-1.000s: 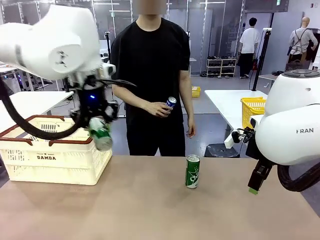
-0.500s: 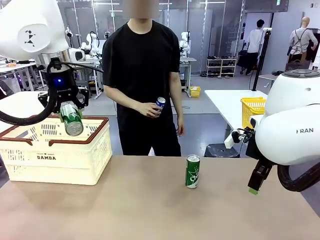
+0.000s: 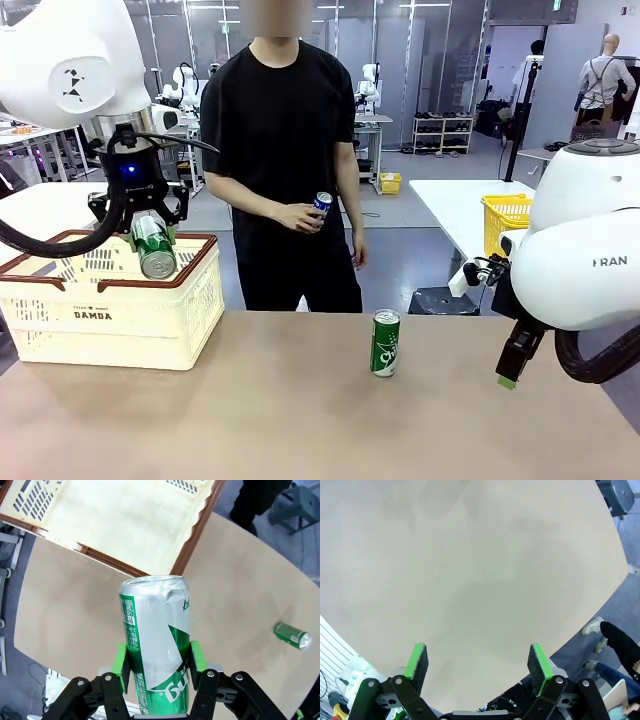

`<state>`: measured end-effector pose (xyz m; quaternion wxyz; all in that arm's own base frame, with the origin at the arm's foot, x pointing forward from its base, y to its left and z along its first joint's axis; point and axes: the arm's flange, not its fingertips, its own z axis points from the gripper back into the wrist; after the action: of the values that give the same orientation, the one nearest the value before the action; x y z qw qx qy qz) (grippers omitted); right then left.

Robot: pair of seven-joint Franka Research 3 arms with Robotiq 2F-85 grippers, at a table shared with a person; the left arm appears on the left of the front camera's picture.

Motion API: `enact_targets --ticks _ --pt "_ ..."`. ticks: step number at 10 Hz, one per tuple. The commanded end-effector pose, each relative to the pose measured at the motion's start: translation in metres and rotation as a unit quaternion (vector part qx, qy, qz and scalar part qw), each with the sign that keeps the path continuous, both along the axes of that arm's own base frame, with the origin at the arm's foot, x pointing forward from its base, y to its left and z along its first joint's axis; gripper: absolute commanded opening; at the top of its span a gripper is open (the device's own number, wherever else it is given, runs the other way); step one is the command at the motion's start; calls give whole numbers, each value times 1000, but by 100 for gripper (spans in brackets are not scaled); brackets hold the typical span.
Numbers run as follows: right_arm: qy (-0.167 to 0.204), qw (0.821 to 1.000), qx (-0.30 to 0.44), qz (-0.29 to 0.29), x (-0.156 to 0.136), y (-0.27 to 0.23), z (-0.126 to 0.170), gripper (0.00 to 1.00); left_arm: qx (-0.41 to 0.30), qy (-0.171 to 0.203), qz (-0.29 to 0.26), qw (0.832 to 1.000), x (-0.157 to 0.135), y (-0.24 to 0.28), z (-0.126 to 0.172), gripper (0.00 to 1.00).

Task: Place the drinks into the Shopping basket.
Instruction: Pick up one drink and place it into the Shopping basket.

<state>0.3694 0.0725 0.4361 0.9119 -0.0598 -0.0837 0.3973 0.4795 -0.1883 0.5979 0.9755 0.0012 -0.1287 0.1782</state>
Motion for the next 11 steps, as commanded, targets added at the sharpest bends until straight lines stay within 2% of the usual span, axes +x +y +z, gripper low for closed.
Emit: enact_targets --ticks 1,2,4,6,7,9,10,11 --pt "1 1000 -3 3 0 -1 0 100 35 -16 -37 999 33 17 3 57" --pt "1 1000 -3 3 0 -1 0 100 25 -3 -63 998 50 33 7 57" --pt "1 1000 -3 3 0 -1 0 100 23 10 -71 997 86 57 5 57" --pt "1 1000 -3 3 0 -1 0 100 11 41 -128 991 114 70 -10 57" --pt "1 1000 -3 3 0 -1 0 100 -5 48 -175 983 125 73 -18 57" --pt "1 1000 -3 3 0 -1 0 100 30 50 -212 976 149 85 -35 57" --pt "1 1000 -3 3 0 -1 0 100 45 44 -197 978 151 89 -38 57" --pt "1 1000 -3 3 0 -1 0 100 47 37 -208 976 156 93 -43 57"
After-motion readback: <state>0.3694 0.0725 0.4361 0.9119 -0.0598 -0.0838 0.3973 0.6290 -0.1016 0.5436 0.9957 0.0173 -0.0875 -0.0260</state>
